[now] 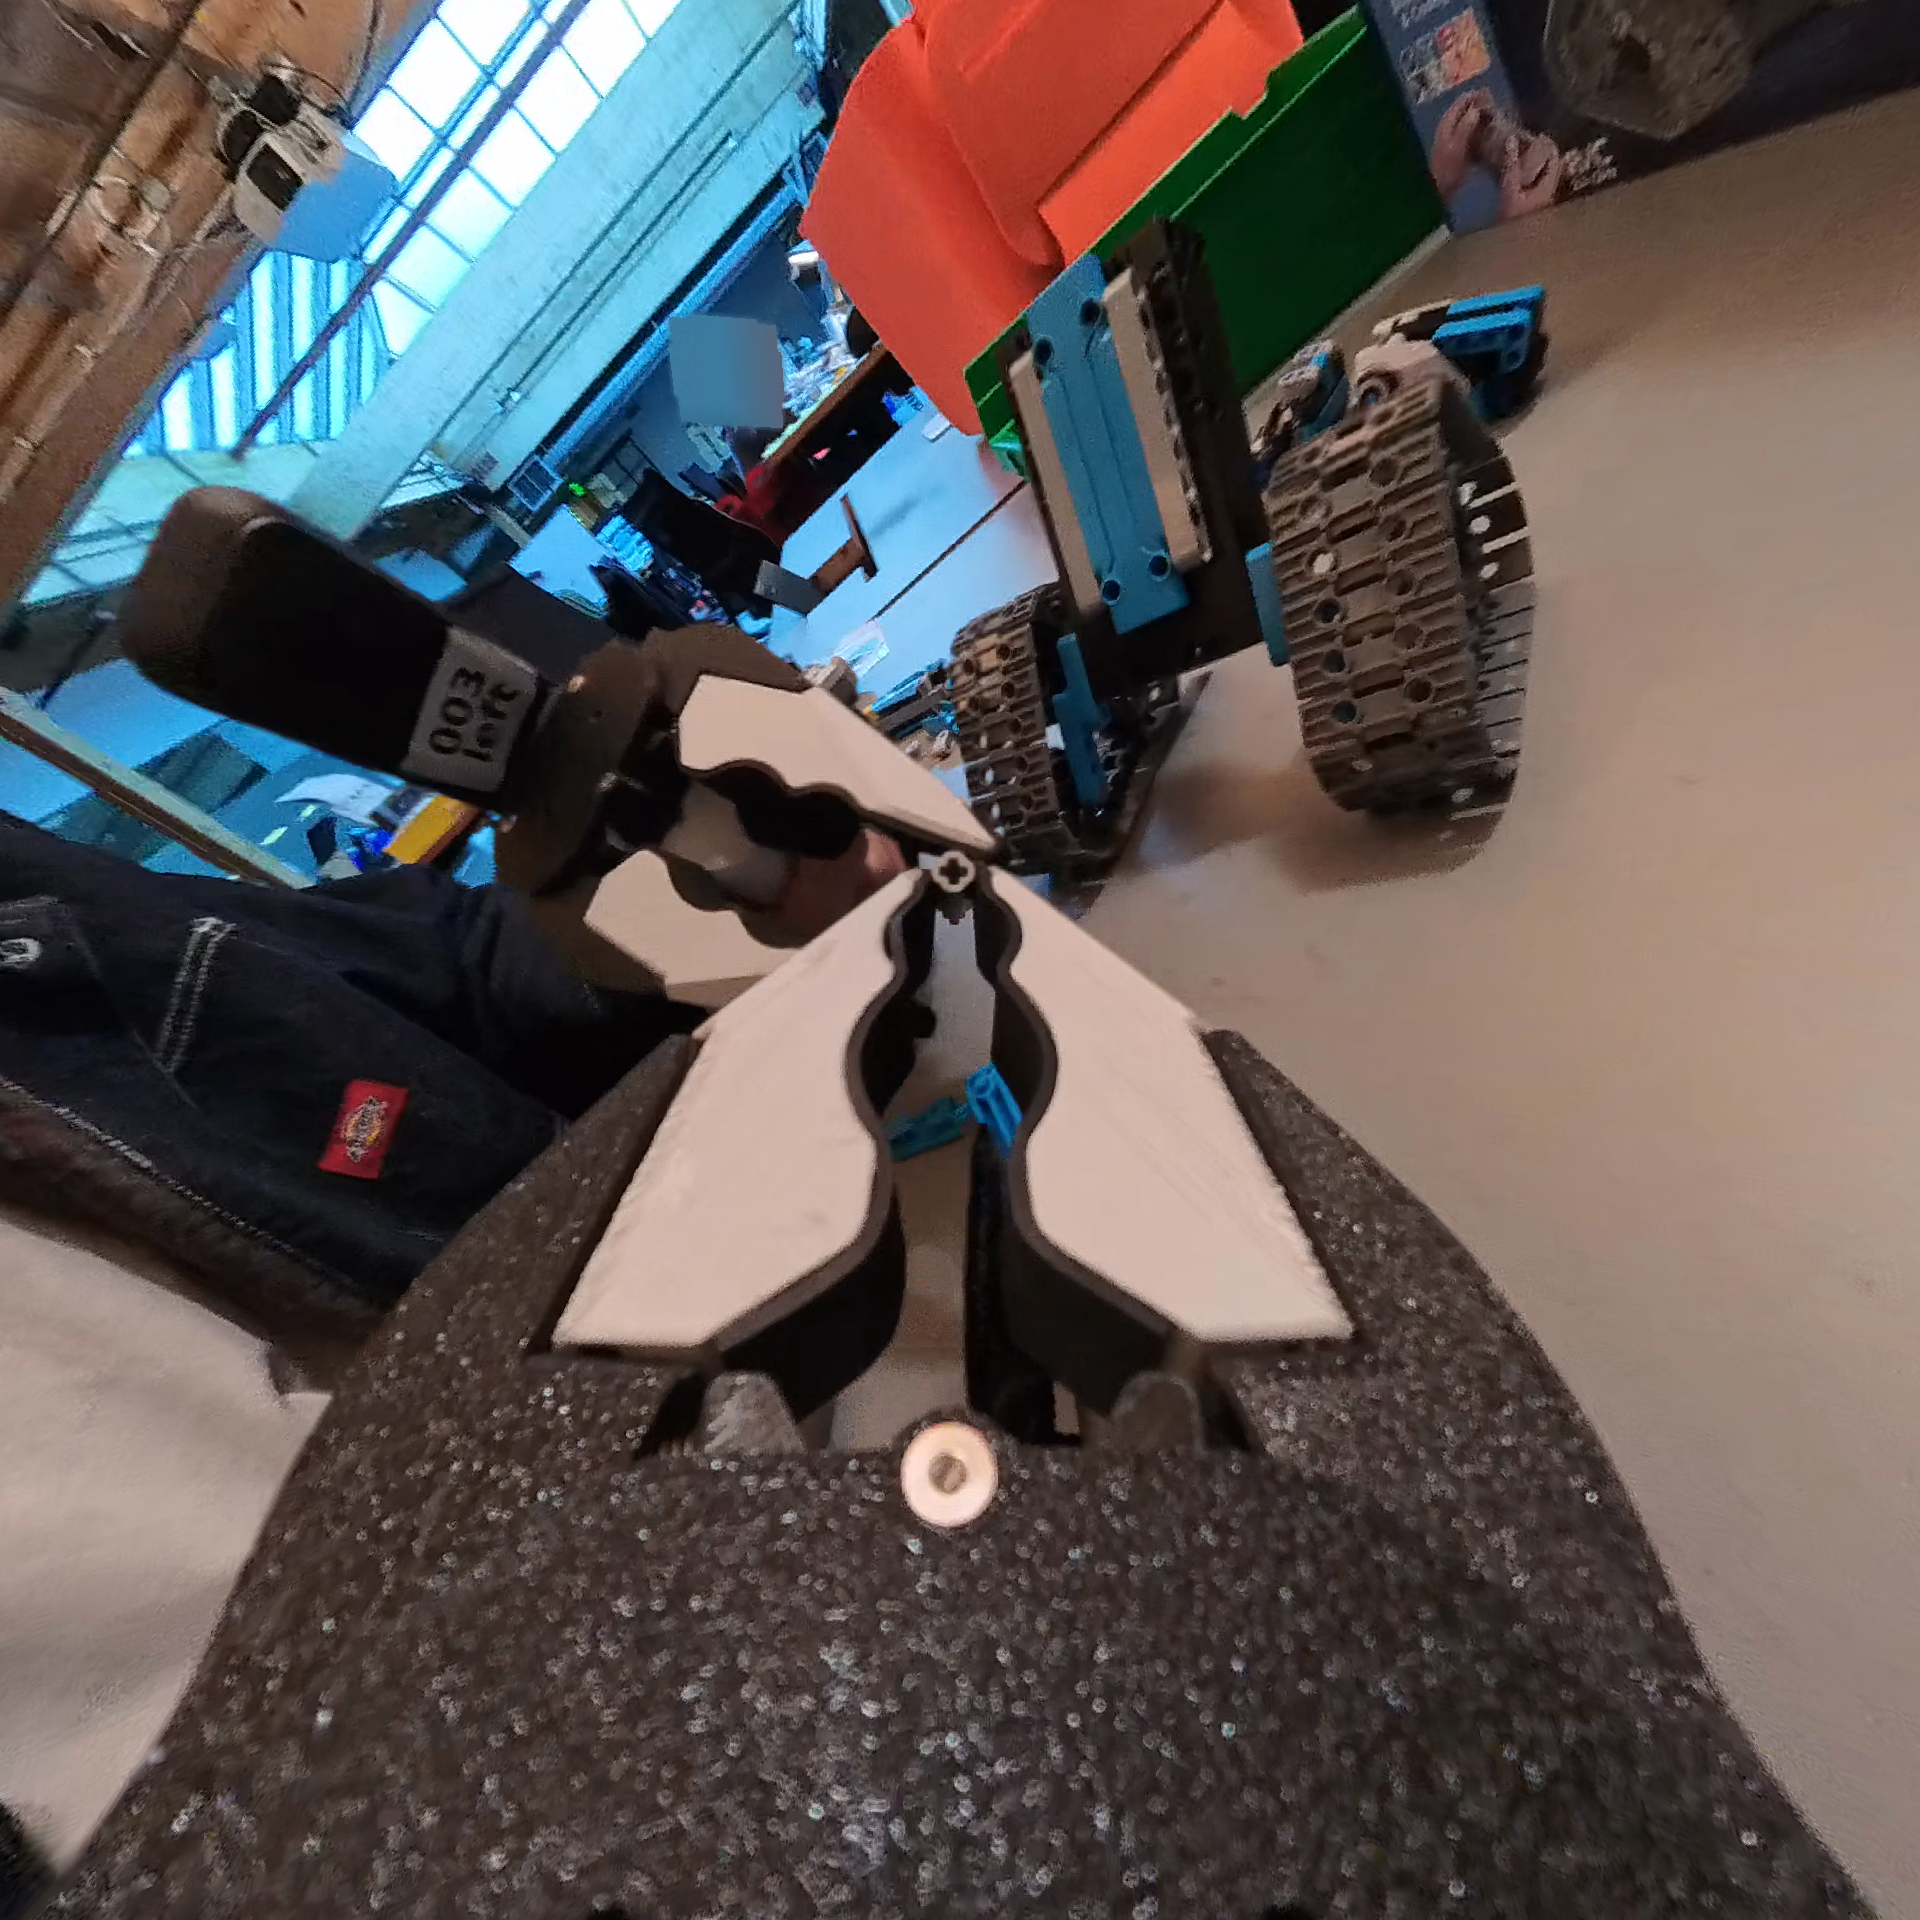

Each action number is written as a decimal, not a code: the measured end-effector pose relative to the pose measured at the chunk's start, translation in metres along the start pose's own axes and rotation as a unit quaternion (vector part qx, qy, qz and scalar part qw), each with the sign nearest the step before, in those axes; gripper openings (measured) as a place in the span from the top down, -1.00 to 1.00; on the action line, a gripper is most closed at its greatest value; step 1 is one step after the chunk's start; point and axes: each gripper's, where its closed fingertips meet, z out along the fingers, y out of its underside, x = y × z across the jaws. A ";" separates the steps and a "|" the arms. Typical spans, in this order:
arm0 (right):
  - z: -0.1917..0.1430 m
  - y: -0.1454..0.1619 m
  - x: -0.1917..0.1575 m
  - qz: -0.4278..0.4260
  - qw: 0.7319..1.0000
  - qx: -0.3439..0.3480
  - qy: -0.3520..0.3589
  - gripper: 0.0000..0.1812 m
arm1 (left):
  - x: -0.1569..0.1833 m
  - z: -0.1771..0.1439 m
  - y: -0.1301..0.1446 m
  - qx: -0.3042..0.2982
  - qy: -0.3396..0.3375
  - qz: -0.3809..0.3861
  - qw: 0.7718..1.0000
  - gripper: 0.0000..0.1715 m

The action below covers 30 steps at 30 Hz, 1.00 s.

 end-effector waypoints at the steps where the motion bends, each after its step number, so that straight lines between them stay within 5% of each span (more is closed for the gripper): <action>1: 0.001 -0.001 0.001 -0.008 1.000 0.001 0.007 0.94 | -0.002 0.000 0.001 -0.003 -0.010 0.006 1.000 0.66; 5: 0.002 0.001 0.010 -0.003 0.999 0.000 0.040 0.94 | -0.012 0.002 0.006 -0.022 -0.051 0.023 0.998 0.91; 13: 0.008 -0.007 0.025 0.124 0.989 0.071 0.044 0.95 | -0.030 0.009 0.013 -0.089 -0.162 0.127 0.975 0.94; 24: 0.003 -0.023 0.010 0.139 0.984 0.113 -0.026 0.97 | -0.032 -0.004 -0.003 -0.040 -0.169 0.118 0.978 0.98; 27: -0.091 -0.072 0.053 0.186 0.935 0.302 -0.002 0.96 | -0.057 -0.023 0.018 -0.065 -0.205 0.088 0.973 1.00; 28: -0.111 -0.072 0.058 0.184 0.930 0.317 0.010 0.97 | -0.061 -0.026 0.020 -0.051 -0.189 0.039 0.980 1.00; 30: -0.096 -0.063 0.044 0.156 0.954 0.258 0.003 0.96 | -0.058 -0.022 0.014 -0.033 -0.170 0.018 0.985 1.00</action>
